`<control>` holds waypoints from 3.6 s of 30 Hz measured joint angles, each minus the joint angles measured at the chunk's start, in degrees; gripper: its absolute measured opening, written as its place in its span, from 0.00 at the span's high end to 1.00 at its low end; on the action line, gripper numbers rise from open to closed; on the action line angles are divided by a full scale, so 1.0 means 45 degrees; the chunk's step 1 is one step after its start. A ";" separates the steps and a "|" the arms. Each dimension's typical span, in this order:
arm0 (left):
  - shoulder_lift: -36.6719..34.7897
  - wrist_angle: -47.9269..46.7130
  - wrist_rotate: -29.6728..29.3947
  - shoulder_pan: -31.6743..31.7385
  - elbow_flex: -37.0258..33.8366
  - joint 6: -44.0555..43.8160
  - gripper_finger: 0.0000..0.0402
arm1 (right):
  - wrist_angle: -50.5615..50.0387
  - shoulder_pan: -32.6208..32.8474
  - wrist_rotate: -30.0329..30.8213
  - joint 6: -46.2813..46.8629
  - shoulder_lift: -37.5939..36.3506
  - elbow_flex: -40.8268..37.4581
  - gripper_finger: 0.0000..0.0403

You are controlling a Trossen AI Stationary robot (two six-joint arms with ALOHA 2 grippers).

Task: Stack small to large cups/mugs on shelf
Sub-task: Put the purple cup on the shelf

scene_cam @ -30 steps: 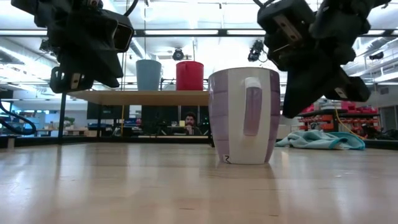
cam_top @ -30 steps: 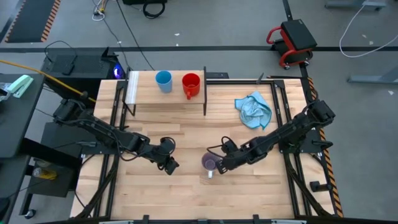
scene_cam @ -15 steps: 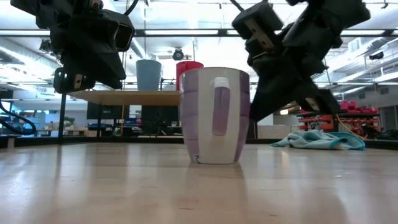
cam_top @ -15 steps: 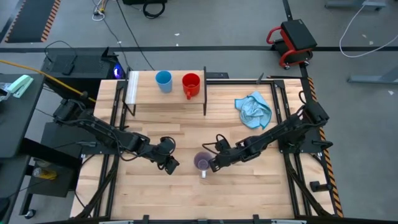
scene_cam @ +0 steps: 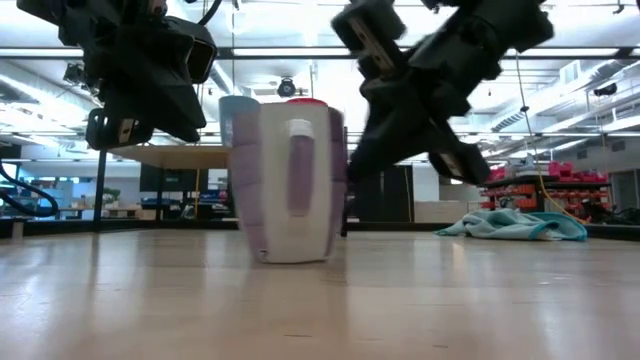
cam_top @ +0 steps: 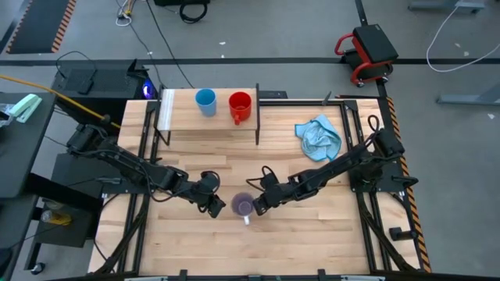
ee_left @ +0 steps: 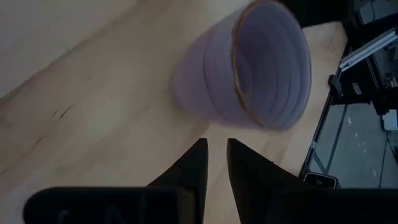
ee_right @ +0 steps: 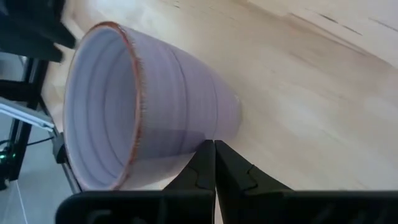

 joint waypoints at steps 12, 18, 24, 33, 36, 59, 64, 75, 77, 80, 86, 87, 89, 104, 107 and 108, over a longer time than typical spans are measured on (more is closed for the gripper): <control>-0.0005 -0.0178 0.0005 -0.0019 0.0005 -0.0272 0.82 | -0.0678 -0.0193 -0.0595 -0.0777 0.1198 0.1386 0.99; -0.0238 -0.0246 0.0013 -0.0019 0.0005 -0.0420 0.84 | -0.0697 -0.0048 -0.0704 -0.0687 0.1137 0.1408 0.99; -0.0398 -0.0216 0.0052 -0.0011 0.0005 -0.0754 0.83 | -0.0541 0.0000 -0.0764 -0.0775 0.1130 0.1408 0.99; -0.0398 -0.0171 0.0117 -0.0010 0.0005 -0.1093 0.84 | -0.0128 0.0000 -0.0961 -0.1163 0.1256 0.1412 0.99; -0.0398 -0.0085 0.0117 -0.0010 0.0005 -0.1099 0.85 | -0.0079 -0.0082 -0.0999 -0.1344 0.1256 0.1412 0.99; -0.1030 0.0241 0.0003 0.0000 0.0000 -0.1387 0.84 | 0.0245 -0.0082 -0.1041 -0.1780 0.1256 0.1412 0.92; -0.2093 -0.0726 -0.0405 0.0000 0.0000 -0.1378 0.86 | 0.0246 -0.0082 -0.1041 -0.1788 0.1256 0.1412 0.91; -0.2861 -0.6691 -0.1216 0.0000 0.2819 -0.0988 0.87 | 0.0126 -0.0087 -0.0614 -0.2110 0.0611 0.1421 0.90; -0.2793 -0.8324 -0.1694 0.0005 0.3751 -0.0986 0.87 | 0.0104 -0.0082 -0.0614 -0.2115 0.0496 0.1422 0.90; -0.2626 -1.0191 -0.2106 0.0018 0.4654 -0.0994 0.87 | 0.0004 -0.0082 -0.0614 -0.2115 0.0413 0.1427 0.90; -0.1444 -1.0289 -0.1263 0.0170 0.4871 -0.0976 0.87 | -0.1141 0.0009 -0.0609 -0.2110 0.0067 0.1418 0.90; -0.1157 -1.0249 -0.1114 0.0170 0.4868 -0.0972 0.87 | -0.1223 0.0015 -0.0610 -0.2110 0.0033 0.1421 0.90; -0.0635 -1.0173 -0.0794 0.0170 0.4847 -0.0886 0.87 | -0.1927 0.0101 -0.0619 -0.2110 -0.0166 0.1420 0.90; 0.0361 -0.9109 -0.0345 0.0154 0.4857 -0.0665 0.87 | -0.0507 0.1093 -0.1993 -0.2011 0.0644 0.1412 0.92; 0.0277 -0.9113 -0.0345 0.0175 0.4873 -0.0703 0.87 | -0.0120 0.0983 -0.2001 -0.2233 0.0754 0.1411 0.93; 0.0282 -0.9107 -0.0338 0.0176 0.4870 -0.0700 0.87 | 0.0068 0.0897 -0.2043 -0.2321 0.0791 0.1451 0.94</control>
